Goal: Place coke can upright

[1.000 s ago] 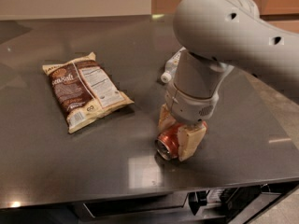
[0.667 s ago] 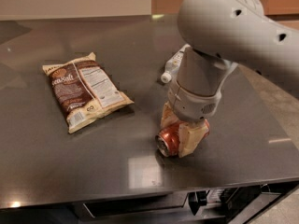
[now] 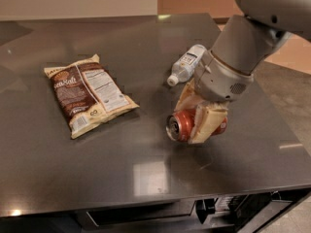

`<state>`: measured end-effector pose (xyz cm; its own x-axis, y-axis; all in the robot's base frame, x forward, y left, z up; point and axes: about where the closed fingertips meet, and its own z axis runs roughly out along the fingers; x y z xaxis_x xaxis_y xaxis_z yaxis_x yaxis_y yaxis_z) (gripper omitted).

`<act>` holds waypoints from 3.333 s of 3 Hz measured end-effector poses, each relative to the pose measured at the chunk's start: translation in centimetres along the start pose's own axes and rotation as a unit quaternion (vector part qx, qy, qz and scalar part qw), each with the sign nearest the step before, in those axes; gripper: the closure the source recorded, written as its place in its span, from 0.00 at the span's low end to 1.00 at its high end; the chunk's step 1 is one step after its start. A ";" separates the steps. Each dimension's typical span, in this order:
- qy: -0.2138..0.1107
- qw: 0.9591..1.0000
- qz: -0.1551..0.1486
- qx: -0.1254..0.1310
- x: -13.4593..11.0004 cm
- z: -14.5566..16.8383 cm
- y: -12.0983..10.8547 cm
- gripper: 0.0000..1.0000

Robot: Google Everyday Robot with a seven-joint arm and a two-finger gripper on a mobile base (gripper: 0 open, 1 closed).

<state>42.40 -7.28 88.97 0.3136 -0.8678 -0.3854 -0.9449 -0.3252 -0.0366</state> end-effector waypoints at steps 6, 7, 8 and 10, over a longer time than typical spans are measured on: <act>-0.481 0.867 0.108 0.066 -0.6 -1.5 -0.3 1.00; -0.519 0.843 0.117 0.081 0.3 -1.0 -0.2 1.00; -0.540 0.825 0.133 0.097 0.9 -0.7 -0.1 0.84; -0.567 0.805 0.143 0.104 0.9 -1.0 -0.2 0.37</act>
Offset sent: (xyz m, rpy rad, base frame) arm 0.0072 -0.0021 0.0500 0.6011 0.2300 -0.1879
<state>43.00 -8.35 89.61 -0.0940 0.0421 -0.9947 -0.9956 -0.0012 0.0941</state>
